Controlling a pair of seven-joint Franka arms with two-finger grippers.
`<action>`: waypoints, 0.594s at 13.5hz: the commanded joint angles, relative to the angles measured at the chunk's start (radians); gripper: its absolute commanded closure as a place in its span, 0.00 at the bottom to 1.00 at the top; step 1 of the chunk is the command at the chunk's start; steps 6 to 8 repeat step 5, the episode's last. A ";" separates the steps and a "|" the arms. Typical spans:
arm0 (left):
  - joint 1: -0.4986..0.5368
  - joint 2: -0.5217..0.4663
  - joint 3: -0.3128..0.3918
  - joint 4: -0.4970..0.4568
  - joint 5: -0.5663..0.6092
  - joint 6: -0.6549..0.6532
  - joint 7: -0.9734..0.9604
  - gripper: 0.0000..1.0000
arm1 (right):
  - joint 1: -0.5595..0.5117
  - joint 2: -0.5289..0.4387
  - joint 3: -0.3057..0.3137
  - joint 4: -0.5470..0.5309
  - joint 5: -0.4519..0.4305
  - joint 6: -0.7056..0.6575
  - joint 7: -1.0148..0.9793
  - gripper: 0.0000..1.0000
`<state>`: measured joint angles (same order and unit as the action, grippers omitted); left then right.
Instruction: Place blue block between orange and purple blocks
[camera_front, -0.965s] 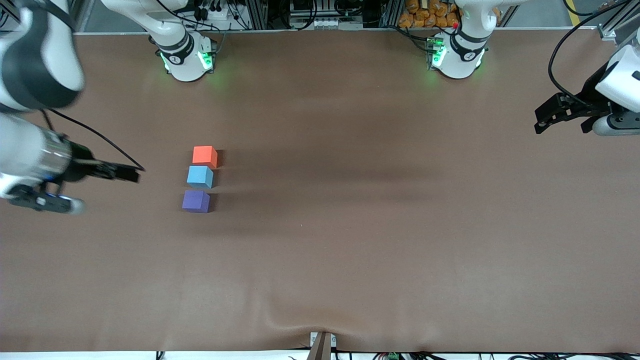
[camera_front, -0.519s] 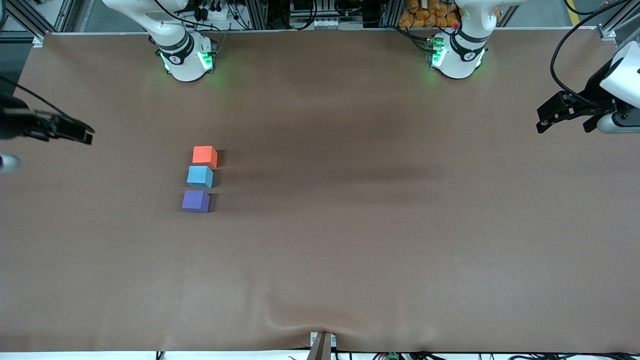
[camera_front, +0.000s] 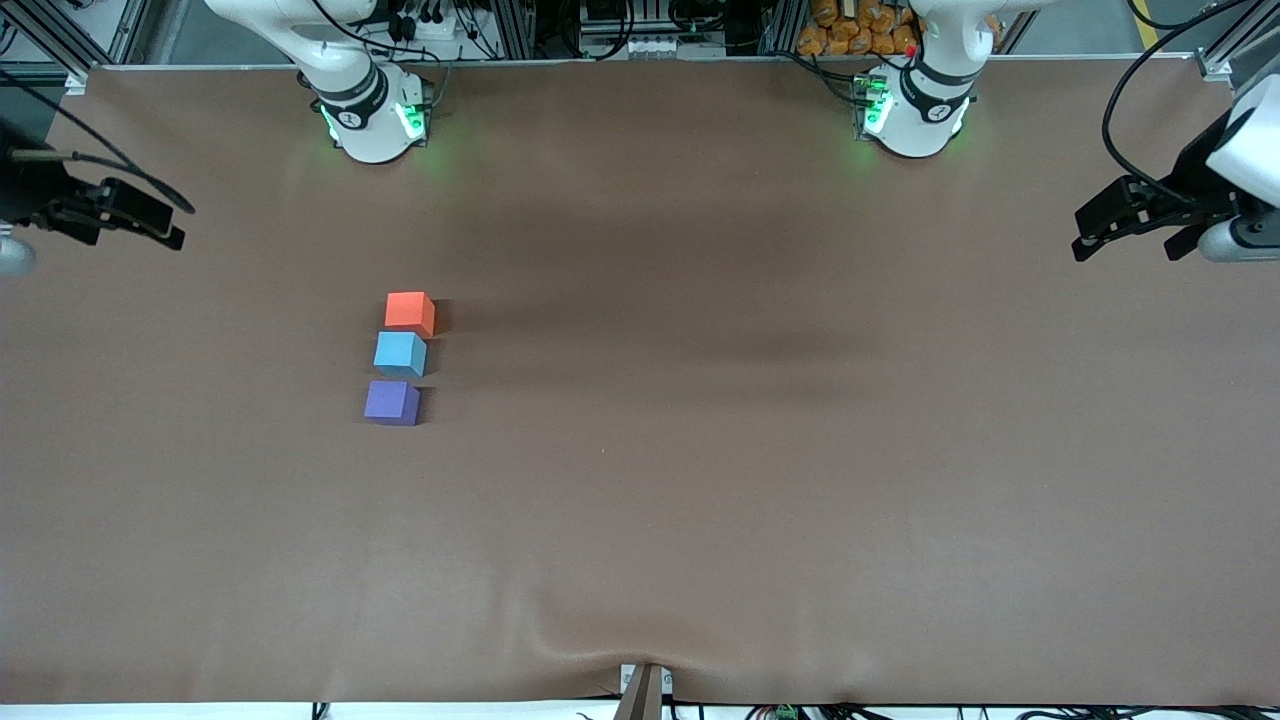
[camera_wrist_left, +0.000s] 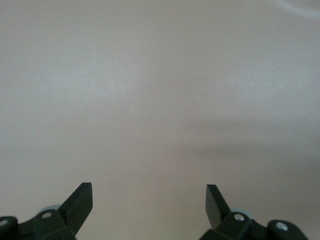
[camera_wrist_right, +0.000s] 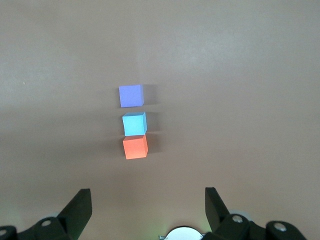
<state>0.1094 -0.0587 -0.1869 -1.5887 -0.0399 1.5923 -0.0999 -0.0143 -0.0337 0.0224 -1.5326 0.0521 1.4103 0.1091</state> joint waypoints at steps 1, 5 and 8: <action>0.016 -0.003 0.000 0.039 -0.023 -0.029 -0.011 0.00 | -0.021 -0.045 0.010 -0.041 -0.015 0.029 -0.022 0.00; 0.018 -0.006 -0.003 0.042 -0.023 -0.051 -0.009 0.00 | -0.015 -0.037 0.013 -0.029 -0.015 0.106 -0.013 0.00; 0.018 -0.006 -0.003 0.042 -0.023 -0.051 -0.009 0.00 | -0.015 -0.037 0.013 -0.029 -0.015 0.106 -0.013 0.00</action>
